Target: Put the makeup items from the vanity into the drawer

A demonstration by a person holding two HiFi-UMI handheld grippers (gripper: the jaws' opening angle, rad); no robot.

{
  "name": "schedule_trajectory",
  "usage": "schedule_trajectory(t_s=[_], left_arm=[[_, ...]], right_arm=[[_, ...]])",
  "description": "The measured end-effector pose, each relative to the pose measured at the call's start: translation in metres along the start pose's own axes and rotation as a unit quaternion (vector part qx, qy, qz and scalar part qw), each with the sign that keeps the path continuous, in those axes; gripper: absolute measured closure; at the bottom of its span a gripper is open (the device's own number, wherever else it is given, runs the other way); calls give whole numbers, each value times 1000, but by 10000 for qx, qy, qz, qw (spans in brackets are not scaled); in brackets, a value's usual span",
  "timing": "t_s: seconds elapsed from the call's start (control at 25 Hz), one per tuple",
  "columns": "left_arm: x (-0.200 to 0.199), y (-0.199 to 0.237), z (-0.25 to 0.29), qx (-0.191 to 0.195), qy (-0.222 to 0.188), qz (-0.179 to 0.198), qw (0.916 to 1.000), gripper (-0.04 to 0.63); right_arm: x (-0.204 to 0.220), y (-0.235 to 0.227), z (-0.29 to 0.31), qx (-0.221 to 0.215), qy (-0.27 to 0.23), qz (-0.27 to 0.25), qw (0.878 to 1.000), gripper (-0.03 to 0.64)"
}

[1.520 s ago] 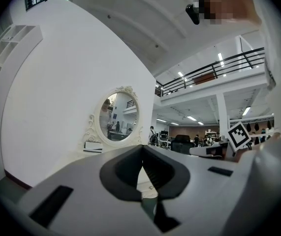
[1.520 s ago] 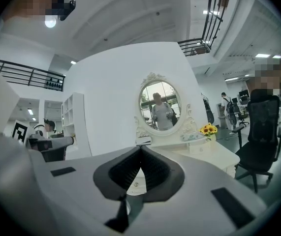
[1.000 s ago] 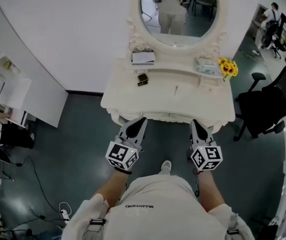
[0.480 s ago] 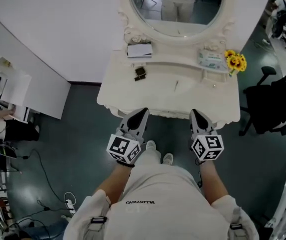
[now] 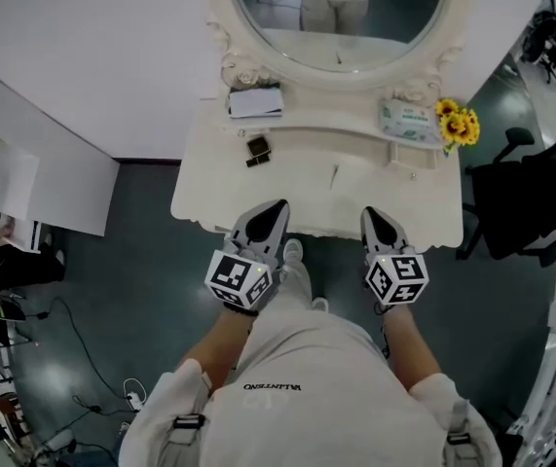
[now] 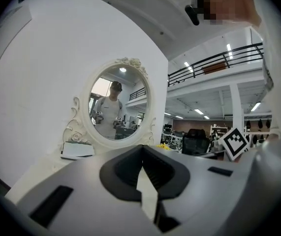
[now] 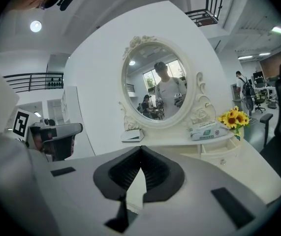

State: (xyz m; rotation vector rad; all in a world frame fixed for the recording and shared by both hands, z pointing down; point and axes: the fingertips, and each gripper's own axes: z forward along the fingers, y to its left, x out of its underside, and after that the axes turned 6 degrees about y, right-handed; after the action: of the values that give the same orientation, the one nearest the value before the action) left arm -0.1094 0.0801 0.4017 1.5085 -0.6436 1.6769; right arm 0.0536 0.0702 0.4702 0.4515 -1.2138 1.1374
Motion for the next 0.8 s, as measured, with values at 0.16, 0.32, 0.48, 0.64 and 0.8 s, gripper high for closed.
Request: schedule_trajectory(t_s=[0.16, 0.32, 0.48, 0.64, 0.8], left_arm=[[5, 28, 40, 132, 211, -200, 9995, 594], [15, 49, 79, 394, 484, -325, 9975, 594], [39, 73, 115, 476, 919, -449, 9936, 594], [71, 94, 141, 589, 1393, -744, 9857, 594], [96, 108, 158, 646, 1786, -909, 9776, 594]], right_arm=[[-5, -11, 44, 90, 243, 206, 9995, 607], [-14, -19, 87, 153, 453, 220, 9986, 607], [-16, -31, 125, 374, 744, 425, 9956, 607], [-5, -40, 156, 606, 1163, 521, 9900, 607], [7, -46, 179, 789, 1508, 578, 9837, 607]])
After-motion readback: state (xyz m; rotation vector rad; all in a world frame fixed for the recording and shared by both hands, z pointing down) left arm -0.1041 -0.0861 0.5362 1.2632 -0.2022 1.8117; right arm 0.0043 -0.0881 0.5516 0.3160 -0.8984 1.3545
